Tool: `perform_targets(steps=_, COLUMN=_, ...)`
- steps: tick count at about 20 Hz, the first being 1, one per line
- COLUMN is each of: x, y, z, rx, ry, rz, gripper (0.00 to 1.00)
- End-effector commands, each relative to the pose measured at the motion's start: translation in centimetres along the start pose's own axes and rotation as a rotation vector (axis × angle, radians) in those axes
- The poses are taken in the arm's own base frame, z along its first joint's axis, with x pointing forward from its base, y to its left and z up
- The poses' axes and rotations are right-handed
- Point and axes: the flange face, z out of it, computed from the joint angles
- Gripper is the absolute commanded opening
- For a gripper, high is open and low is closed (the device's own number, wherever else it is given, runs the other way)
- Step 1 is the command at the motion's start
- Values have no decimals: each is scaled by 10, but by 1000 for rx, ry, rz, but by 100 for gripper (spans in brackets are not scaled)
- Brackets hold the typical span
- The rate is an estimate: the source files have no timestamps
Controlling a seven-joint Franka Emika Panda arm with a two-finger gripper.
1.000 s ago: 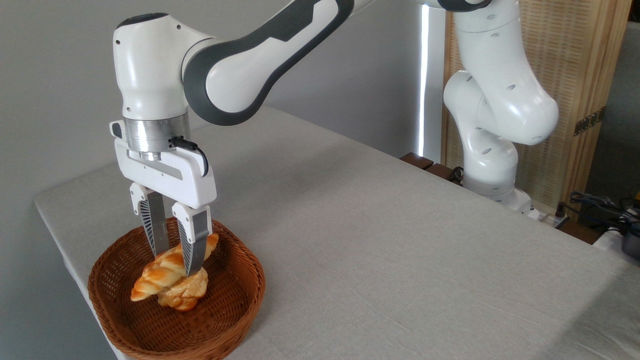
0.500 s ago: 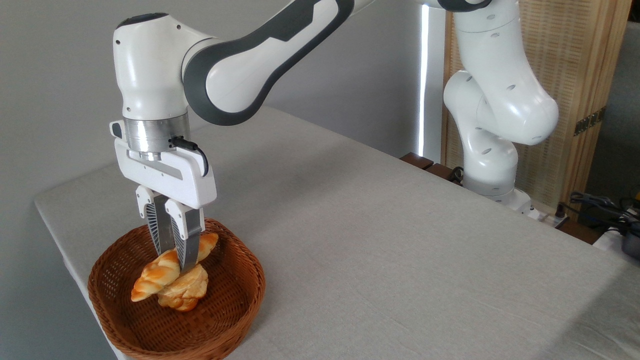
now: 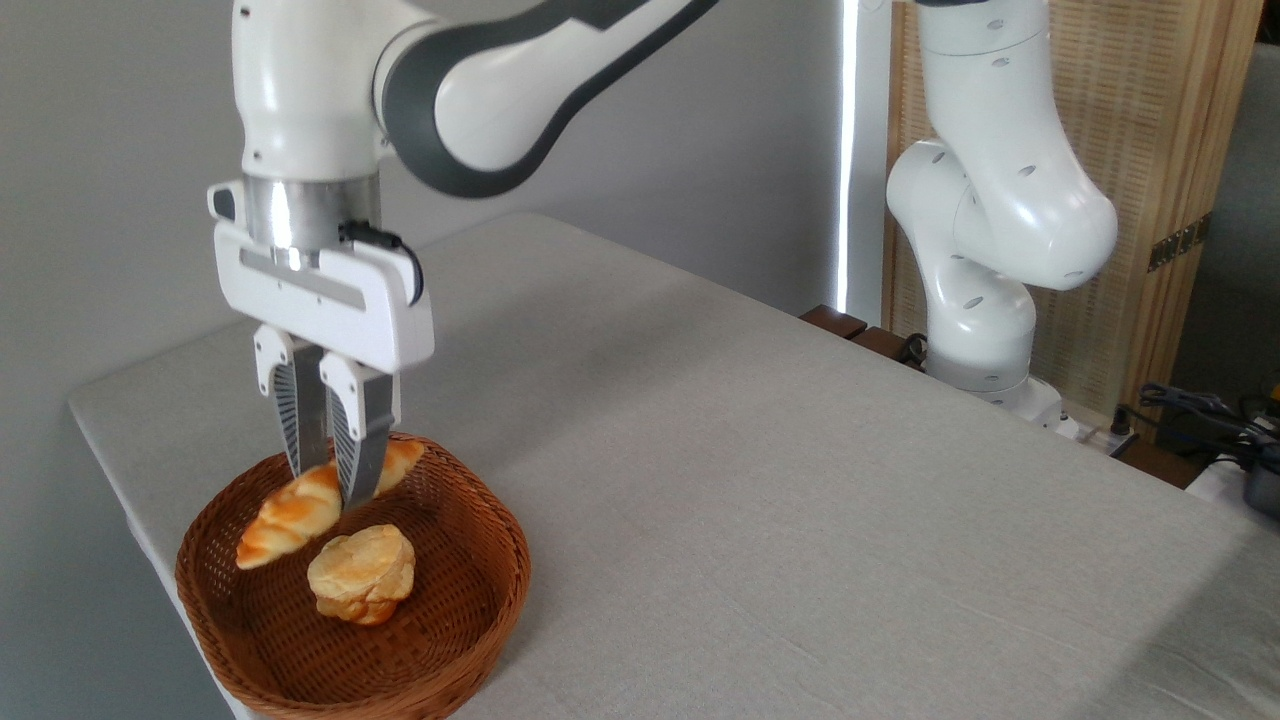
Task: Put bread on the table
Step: 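Lift the braided roll up out of the basket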
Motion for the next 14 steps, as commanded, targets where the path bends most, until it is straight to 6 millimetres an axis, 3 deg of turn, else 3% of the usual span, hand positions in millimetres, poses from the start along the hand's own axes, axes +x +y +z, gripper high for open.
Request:
perform_targets(steps=1, x=-8, y=-3, z=-34, rx=3, ry=41, rz=-30, gripper=53)
perform_targets(steps=5, x=-33, y=10, z=-46, rx=-6, ry=13, rz=-18, gripper=54)
perform_targets(steps=14, x=-85, y=58, z=-42, rx=-161, ry=-99, rz=62, gripper=56)
